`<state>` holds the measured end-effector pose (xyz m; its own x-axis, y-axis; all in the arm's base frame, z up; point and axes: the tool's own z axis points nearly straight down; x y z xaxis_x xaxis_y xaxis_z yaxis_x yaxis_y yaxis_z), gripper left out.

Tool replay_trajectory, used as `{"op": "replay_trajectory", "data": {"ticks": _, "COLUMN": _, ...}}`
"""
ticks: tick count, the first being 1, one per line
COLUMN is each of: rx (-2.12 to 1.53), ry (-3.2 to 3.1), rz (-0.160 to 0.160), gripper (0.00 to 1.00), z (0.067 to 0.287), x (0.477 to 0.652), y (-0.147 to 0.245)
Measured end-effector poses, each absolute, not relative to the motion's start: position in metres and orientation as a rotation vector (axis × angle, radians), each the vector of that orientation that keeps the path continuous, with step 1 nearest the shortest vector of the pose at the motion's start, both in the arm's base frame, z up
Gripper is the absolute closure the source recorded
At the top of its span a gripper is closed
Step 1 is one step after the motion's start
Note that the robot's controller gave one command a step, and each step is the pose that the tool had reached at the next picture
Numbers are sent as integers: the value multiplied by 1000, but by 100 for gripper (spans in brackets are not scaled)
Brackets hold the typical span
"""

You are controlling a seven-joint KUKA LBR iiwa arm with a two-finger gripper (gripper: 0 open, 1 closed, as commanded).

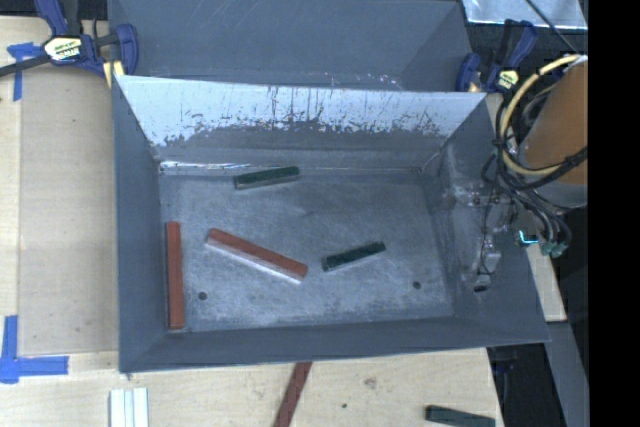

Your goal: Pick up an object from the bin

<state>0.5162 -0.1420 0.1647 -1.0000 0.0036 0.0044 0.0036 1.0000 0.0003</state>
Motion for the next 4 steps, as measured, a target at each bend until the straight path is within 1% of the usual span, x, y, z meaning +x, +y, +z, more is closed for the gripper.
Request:
{"op": "replay_trajectory", "data": {"ticks": 1, "rx": 0, "ry": -3145, "rz": 2, "gripper": 0, "z": 169, "x": 518, "y": -141}}
{"op": "replay_trajectory", "data": {"ticks": 2, "rx": 203, "ry": -3140, "rz": 3, "gripper": 0, "z": 115, "x": 528, "y": -99}}
{"op": "replay_trajectory", "data": {"ticks": 3, "rx": 120, "ry": -3143, "rz": 1, "gripper": 0, "z": 118, "x": 525, "y": -47}}
{"op": "replay_trajectory", "data": {"ticks": 4, "rx": 289, "ry": -3135, "rz": 1, "gripper": 0, "z": 123, "x": 527, "y": -32}}
